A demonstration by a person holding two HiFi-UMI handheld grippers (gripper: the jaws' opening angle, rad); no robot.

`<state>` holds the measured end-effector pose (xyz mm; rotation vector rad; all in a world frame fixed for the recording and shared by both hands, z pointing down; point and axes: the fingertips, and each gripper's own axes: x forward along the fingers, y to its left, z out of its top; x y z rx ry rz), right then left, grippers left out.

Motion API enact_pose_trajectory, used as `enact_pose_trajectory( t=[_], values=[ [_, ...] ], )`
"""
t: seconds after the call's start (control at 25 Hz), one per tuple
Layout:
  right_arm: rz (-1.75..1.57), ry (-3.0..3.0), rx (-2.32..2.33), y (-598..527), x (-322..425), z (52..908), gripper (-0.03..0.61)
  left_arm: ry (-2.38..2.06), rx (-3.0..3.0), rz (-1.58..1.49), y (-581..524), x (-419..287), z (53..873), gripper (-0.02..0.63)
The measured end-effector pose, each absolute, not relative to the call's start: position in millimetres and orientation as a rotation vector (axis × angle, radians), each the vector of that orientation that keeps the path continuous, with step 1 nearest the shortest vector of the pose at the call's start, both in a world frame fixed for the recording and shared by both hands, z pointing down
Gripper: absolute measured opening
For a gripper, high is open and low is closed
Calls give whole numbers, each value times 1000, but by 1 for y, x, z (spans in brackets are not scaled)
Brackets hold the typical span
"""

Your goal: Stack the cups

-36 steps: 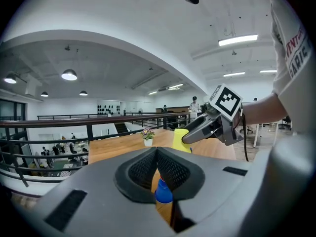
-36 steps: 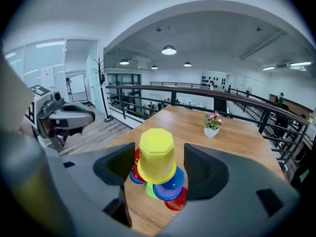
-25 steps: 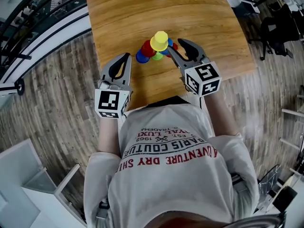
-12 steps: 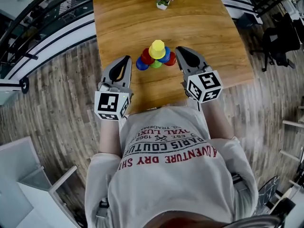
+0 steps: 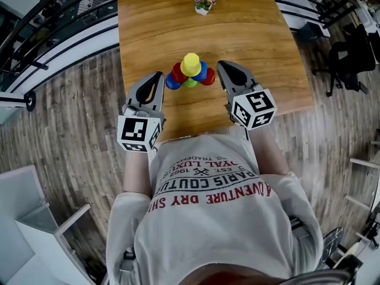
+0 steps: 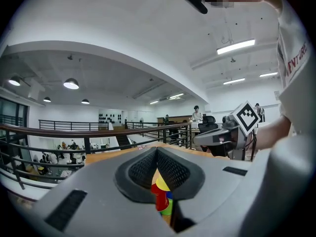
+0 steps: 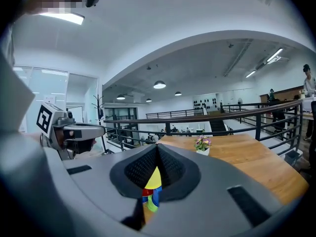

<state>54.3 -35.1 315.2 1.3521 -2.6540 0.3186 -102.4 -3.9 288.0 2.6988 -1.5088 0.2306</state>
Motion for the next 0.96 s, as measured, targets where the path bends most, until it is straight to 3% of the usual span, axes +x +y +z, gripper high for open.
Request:
enact_pose_trajectory(
  t=[0.96],
  values=[
    [223,-2758,1258,-36,48,295,28,-1541,2667,265,-12,-94,280,15]
  ],
)
